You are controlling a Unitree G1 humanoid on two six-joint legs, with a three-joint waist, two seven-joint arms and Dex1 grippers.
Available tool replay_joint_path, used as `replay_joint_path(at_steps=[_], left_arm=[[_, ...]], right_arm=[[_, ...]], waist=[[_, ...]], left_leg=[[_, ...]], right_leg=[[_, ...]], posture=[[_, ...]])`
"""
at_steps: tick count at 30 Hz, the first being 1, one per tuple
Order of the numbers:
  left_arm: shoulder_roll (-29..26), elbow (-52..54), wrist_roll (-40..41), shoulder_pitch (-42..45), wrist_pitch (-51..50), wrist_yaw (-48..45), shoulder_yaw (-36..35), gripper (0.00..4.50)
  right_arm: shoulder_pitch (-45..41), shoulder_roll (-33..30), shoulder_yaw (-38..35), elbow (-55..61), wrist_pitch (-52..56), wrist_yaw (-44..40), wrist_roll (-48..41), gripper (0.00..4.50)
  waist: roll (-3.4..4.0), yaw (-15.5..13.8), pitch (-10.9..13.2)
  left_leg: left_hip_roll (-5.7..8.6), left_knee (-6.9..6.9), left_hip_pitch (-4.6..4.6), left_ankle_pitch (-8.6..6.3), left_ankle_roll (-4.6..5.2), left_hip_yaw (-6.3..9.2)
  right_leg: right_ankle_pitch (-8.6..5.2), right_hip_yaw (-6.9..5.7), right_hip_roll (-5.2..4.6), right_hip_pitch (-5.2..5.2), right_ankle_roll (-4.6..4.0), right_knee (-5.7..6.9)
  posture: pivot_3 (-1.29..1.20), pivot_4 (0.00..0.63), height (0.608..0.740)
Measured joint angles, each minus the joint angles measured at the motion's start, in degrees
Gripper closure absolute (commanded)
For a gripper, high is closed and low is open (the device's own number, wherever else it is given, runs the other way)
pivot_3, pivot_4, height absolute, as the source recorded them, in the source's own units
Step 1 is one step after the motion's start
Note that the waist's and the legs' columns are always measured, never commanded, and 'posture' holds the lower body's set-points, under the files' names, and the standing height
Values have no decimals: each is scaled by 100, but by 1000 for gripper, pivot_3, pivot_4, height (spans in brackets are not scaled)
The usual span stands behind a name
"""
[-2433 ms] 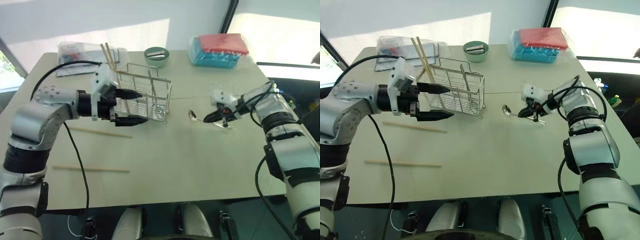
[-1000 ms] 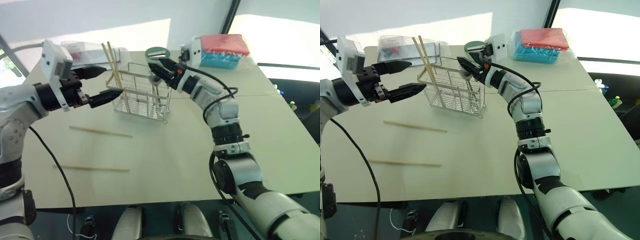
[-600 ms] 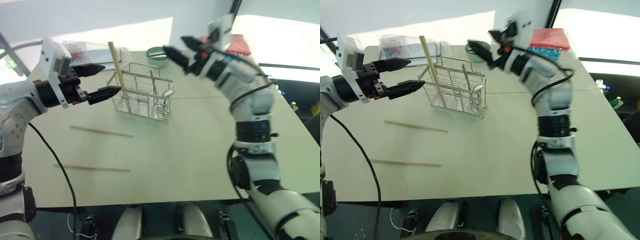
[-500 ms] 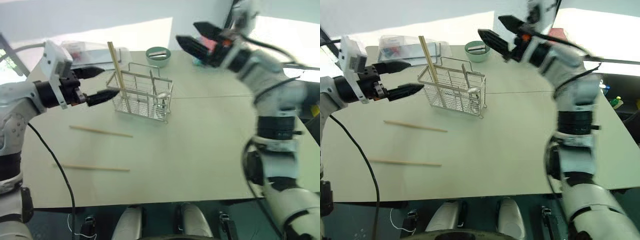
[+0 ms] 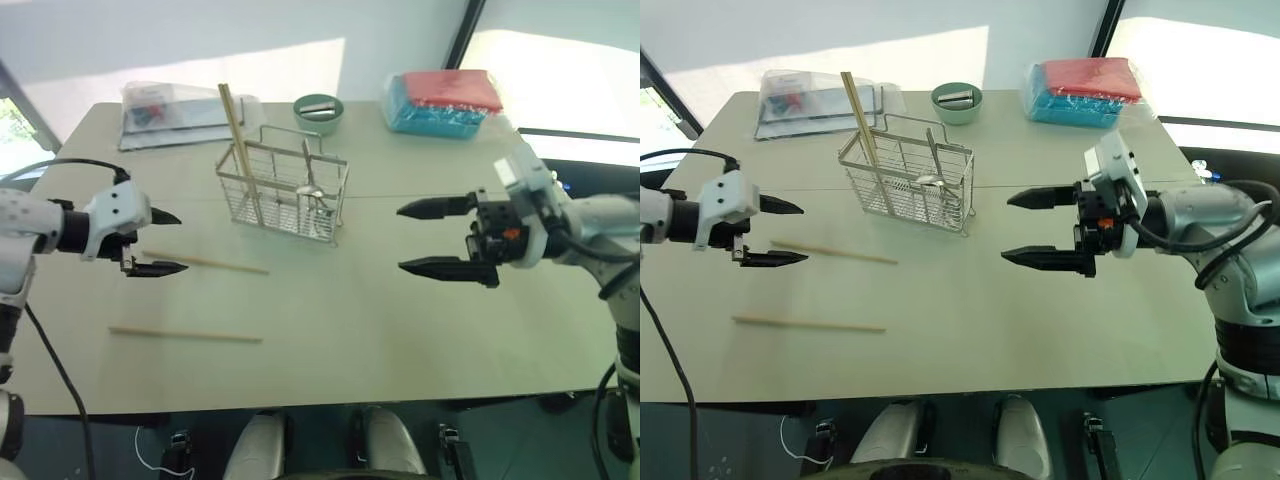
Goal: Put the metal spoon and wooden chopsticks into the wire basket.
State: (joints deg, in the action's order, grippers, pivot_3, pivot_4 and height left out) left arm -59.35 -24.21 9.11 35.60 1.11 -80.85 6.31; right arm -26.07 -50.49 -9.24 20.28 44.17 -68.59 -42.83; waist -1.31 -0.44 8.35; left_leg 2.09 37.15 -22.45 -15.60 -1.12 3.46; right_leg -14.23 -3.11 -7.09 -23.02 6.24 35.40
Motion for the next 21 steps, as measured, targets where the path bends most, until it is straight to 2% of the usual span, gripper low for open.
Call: replay_joint_path(at_steps=[10, 18, 21], left_arm=[[1207, -2819, -1281, 1730, 1606, -141, 879, 0], [1949, -4104, -1937, 2270, 2117, -339, 1317, 0], [2047, -4371, -2139, 2459, 2260, -350, 1380, 0]], right_arm=[[1028, 2, -649, 828, 251, 937, -425, 114], [1675, 4, -1354, 1349, 658, 1850, -1003, 114], [1890, -14, -1672, 1496, 813, 2145, -1268, 114]], waist=[[-21, -33, -9], [-27, -34, -9], [-29, -36, -10]], left_leg=[[6, 6, -5, -4, 8, 3], [4, 7, -4, -5, 11, 4], [5, 9, 2, -7, 14, 4]], right_leg=[[8, -13, -4, 13, 15, -7], [9, -16, -2, 16, 16, -6], [10, -16, -4, 25, 18, -7]], posture=[[0, 150, 667], [0, 150, 667], [0, 150, 667]])
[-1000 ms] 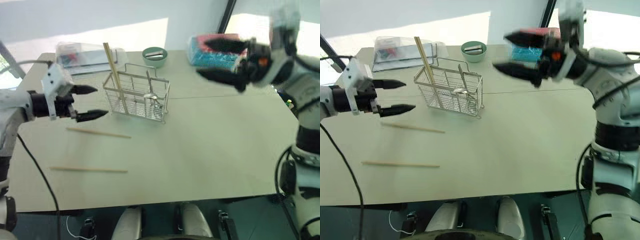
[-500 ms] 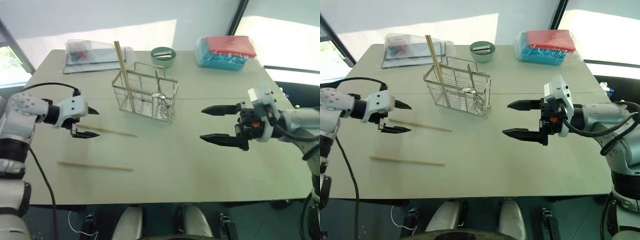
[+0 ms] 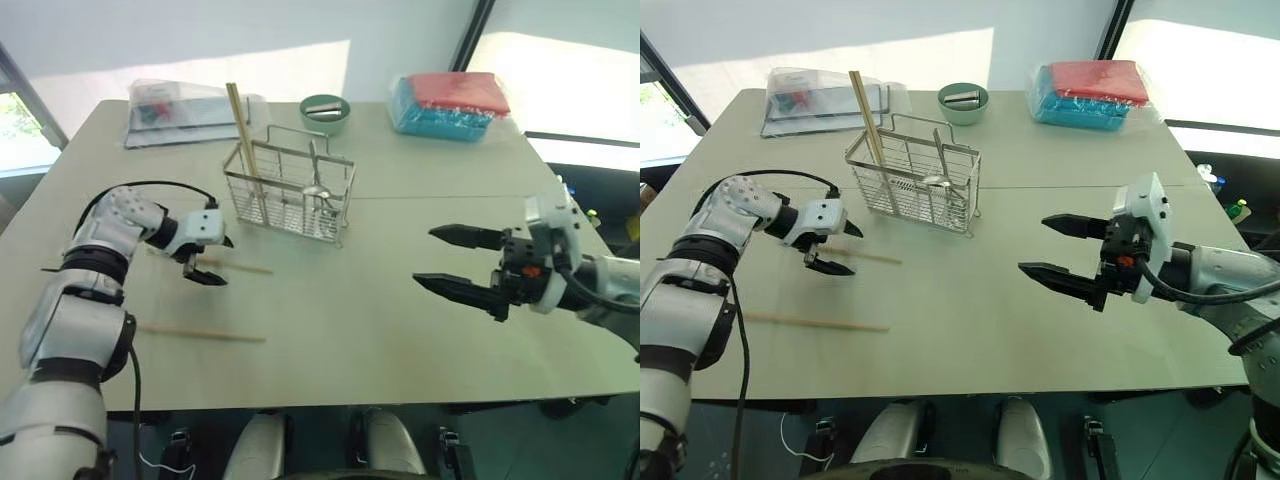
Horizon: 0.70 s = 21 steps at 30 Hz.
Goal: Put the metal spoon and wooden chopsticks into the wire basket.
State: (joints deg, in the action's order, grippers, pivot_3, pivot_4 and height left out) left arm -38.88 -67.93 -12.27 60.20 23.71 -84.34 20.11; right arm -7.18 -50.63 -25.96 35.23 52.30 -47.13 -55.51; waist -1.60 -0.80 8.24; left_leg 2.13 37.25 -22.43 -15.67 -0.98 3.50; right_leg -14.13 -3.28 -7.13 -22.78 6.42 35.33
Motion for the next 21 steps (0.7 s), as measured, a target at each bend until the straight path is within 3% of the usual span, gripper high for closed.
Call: replay_joint_path(at_steps=[3, 6, 12, 21], left_arm=[[89, -201, -179, 140, 66, -2, 63, 0], [133, -305, -291, 195, 149, -145, 140, 1249], [200, -400, -397, 197, 168, -231, 148, 4346], [189, -386, -375, 177, 149, -253, 28, 4445]], right_arm=[[191, -34, -307, 152, 130, 259, -275, 114], [335, -84, -488, 228, 208, 444, -488, 0], [495, -182, -631, 298, 220, 691, -756, 0], [507, -217, -487, 302, 68, 731, -818, 0]], waist=[[1, 0, -3], [7, 0, -12], [36, 0, -37], [34, 2, -37]], left_leg=[[0, 0, 6, -1, 1, 1], [0, 0, 13, -2, 3, 1], [-5, 1, 25, -2, 4, 3], [-4, 3, 21, -2, 4, 3]], right_leg=[[0, 0, 0, 7, 0, 0], [0, 0, -1, 13, 0, 0], [-2, -1, 1, 25, 1, 1], [-2, -1, 0, 23, 1, 1]], posture=[[0, 150, 667], [0, 150, 667], [0, 150, 667], [0, 150, 667]])
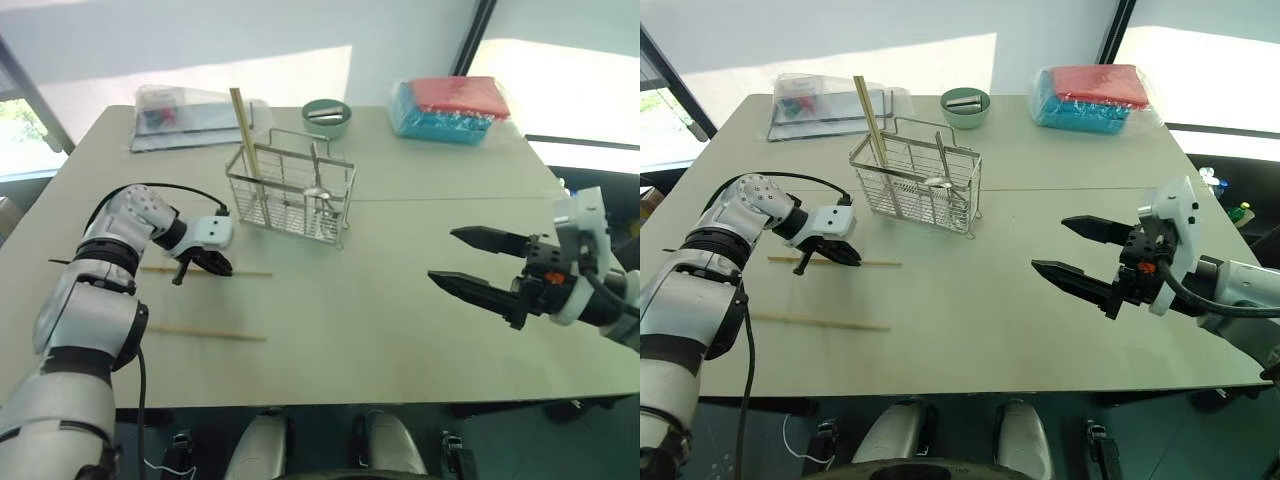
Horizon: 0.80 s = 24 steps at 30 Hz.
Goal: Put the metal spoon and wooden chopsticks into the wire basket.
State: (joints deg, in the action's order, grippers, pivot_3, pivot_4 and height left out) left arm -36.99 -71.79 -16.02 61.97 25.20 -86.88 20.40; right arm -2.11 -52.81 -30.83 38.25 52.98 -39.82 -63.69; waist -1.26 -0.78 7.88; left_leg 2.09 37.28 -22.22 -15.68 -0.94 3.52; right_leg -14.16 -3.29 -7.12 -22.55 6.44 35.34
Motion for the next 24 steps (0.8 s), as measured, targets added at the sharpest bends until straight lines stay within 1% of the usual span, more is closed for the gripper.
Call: replay_joint_path(at_steps=[4, 6, 9, 10, 11, 15, 16, 17, 19, 21, 24], left_arm=[[-128, 170, 290, -158, -173, -167, -348, 4445], [-295, 600, 675, -335, -296, -329, -615, 4445], [-841, 2164, 1638, -914, -955, -483, -916, 4445], [-1064, 2953, 2064, -1230, -1386, -514, -1080, 4445], [-1156, 3359, 2282, -1338, -1644, -534, -1152, 4445], [-1639, 5558, 3413, -1823, -3383, -526, -1724, 4445], [-1697, 5822, 3567, -1825, -3597, -506, -1840, 4445], [-1709, 6051, 3748, -1807, -3861, -398, -1998, 4445], [-1658, 6157, 3974, -1600, -4276, -150, -2168, 4445], [-1352, 5927, 4106, -1064, -4624, 464, -2414, 4445], [-703, 5217, 4109, -272, -4611, 1780, -2862, 4445]], right_arm=[[-108, 1, 300, -41, -169, -31, 155, 0], [-202, 5, 463, -115, -278, -53, 240, 0], [-342, 16, 728, -286, -452, -129, 437, 0], [-389, 36, 821, -363, -514, -170, 507, 0], [-399, 49, 857, -411, -545, -186, 552, 0], [-661, 125, 1182, -660, -718, -299, 752, 0], [-704, 128, 1229, -709, -741, -327, 797, 0], [-739, 132, 1271, -758, -777, -359, 861, 0], [-798, 148, 1331, -865, -821, -405, 936, 0], [-857, 191, 1403, -932, -861, -444, 1000, 0], [-849, 215, 1416, -924, -927, -490, 1059, 0]], waist=[[-14, 13, 10], [-22, 24, 15], [-21, 43, 18], [-17, 52, 20], [-17, 51, 21], [-13, 8, 24], [-11, 3, 25], [-8, -2, 27], [-9, -9, 27], [-14, -13, 29], [-18, 2, 27]], left_leg=[[-2, 1, -20, 0, 0, 1], [-4, 0, -24, 0, 1, 1], [-4, -4, -25, -3, 5, 2], [-4, -5, -25, -4, 6, 1], [-2, -4, -26, -4, 6, 2], [6, 4, -25, -4, 6, 3], [7, 6, -21, -4, 6, 4], [8, 6, -17, -4, 6, 4], [7, 8, -17, -4, 6, 6], [6, 15, -17, -3, 7, 12], [7, 17, -15, -3, 8, 11]], right_leg=[[0, 0, 3, -22, 0, 0], [1, 1, 3, -26, -1, -1], [1, 4, -2, -23, -1, -11], [1, 6, -10, -23, -2, -14], [1, 7, -18, -21, -2, -14], [-1, 5, -23, -13, -5, -17], [-3, 3, -23, -9, -8, -18], [-8, 2, -23, -4, -17, -19], [-11, -1, -19, -2, -21, -19], [-4, -2, 0, 2, -5, -18], [-3, -2, 2, 5, 8, -14]], posture=[[0, 150, 667], [0, 150, 667], [0, 150, 667], [0, 150, 667], [0, 150, 667], [0, 150, 667], [0, 150, 667], [0, 150, 667], [0, 150, 667], [0, 150, 667], [0, 150, 667]])
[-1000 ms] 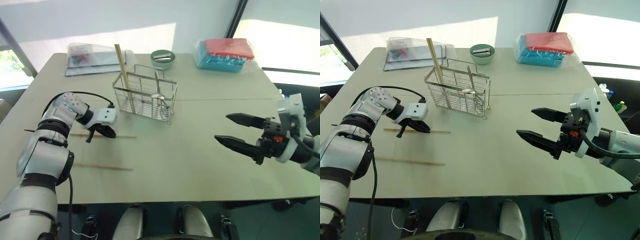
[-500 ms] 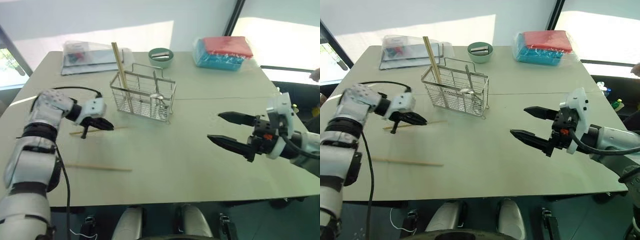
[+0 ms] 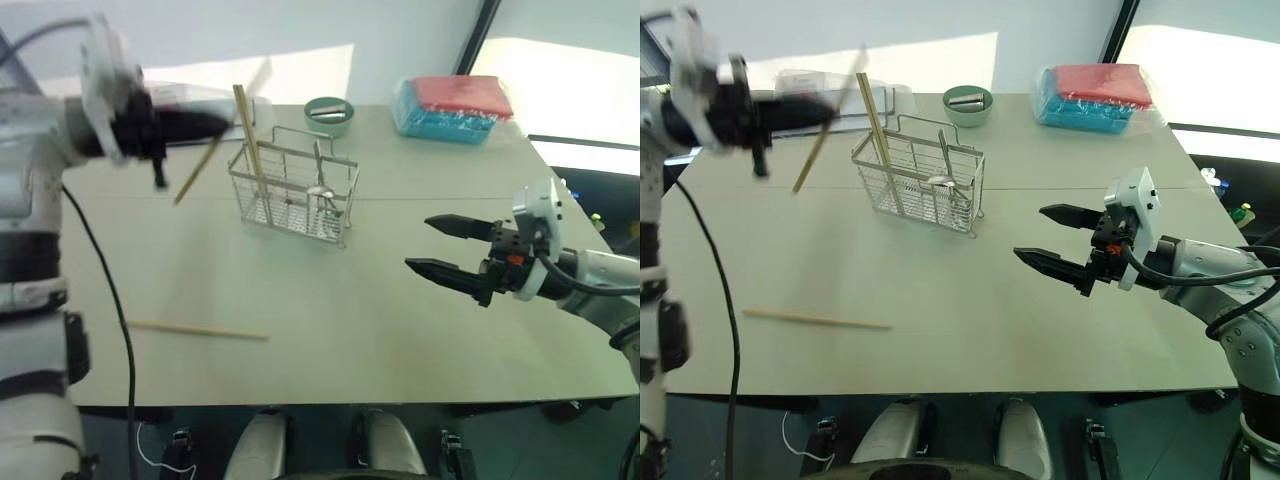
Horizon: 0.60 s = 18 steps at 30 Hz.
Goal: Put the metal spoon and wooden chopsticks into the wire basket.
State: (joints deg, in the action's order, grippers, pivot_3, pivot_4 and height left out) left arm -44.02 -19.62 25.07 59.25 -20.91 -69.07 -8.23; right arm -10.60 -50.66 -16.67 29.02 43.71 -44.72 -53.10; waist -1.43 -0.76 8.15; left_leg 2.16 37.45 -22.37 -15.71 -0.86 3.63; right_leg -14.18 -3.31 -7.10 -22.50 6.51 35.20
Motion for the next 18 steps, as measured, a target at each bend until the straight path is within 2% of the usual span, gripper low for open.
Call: replay_joint_path(at_steps=[4, 8, 11, 18], left_arm=[[804, -1084, -110, 605, 353, 1447, -388, 4445], [1380, -2002, -212, 975, 763, 2164, -457, 4445], [1737, -2600, -259, 1280, 1120, 2470, -485, 4445], [2094, -3399, -469, 1404, 1813, 2635, -458, 4445]], right_arm=[[115, 7, -11, 21, -48, -37, 54, 0], [160, 47, -3, 90, -69, -14, 85, 0], [182, 183, 2, 152, -69, 67, 85, 0], [346, 367, 4, 346, -65, 300, 76, 0]], waist=[[-2, 6, 0], [-14, 3, 8], [-17, -2, 9], [-17, 4, 9]], left_leg=[[1, -5, 2, 0, 1, -5], [2, -4, 0, 0, 0, -7], [2, 0, -1, 0, 0, -7], [1, -1, 0, 0, -1, -10]], right_leg=[[6, 0, 1, -2, 9, 5], [7, 0, 1, -3, 9, 3], [9, 0, 0, -1, 14, 2], [10, 1, -1, -3, 14, 2]], posture=[[0, 150, 667], [0, 150, 667], [0, 150, 667], [0, 150, 667]])
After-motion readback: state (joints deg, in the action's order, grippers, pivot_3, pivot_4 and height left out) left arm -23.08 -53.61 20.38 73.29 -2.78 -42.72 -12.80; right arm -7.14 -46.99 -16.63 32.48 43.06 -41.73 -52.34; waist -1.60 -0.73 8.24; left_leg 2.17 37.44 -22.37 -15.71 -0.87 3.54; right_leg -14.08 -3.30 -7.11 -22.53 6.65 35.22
